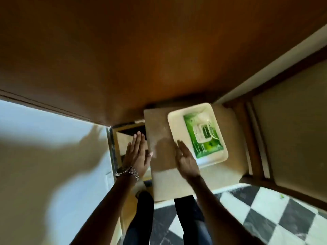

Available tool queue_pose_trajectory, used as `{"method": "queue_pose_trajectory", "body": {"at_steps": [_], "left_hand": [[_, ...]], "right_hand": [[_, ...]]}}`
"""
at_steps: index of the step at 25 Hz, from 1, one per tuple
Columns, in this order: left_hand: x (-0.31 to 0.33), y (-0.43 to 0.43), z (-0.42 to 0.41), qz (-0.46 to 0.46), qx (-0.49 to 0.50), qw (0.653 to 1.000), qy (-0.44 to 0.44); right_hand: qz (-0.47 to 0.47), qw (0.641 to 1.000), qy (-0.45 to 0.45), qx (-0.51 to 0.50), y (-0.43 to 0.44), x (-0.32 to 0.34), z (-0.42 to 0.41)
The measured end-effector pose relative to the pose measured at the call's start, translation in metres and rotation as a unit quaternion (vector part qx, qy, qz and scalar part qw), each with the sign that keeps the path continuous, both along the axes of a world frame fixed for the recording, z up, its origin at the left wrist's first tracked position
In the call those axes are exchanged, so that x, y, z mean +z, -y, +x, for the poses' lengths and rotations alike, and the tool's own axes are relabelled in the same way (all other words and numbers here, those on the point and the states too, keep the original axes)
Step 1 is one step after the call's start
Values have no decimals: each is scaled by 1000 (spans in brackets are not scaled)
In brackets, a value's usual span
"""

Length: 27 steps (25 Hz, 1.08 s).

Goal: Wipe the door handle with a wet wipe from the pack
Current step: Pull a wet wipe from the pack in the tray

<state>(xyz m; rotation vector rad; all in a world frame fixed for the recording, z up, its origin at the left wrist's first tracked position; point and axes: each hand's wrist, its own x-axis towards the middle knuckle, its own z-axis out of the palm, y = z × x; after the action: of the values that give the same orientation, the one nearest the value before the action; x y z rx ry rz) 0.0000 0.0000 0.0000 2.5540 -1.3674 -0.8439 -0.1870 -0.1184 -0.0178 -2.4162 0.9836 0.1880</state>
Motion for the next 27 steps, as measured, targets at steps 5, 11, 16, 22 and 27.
{"method": "queue_pose_trajectory", "body": {"at_steps": [5,11,16,22,27], "left_hand": [[-70,10,-51,25,-48,997,-57],[-80,52,-91,51,-62,992,-98],[-75,93,-101,28,-124,992,-15],[-85,120,-124,76,-215,973,-24],[-92,121,-127,93,-209,973,-11]], "right_hand": [[-116,987,10,-115,87,-59,-30],[-44,991,27,-126,132,-61,-36],[-49,982,-11,-180,137,-51,-30],[-106,963,-80,-237,142,-28,-39],[9,928,132,-348,135,-4,-52]]}}
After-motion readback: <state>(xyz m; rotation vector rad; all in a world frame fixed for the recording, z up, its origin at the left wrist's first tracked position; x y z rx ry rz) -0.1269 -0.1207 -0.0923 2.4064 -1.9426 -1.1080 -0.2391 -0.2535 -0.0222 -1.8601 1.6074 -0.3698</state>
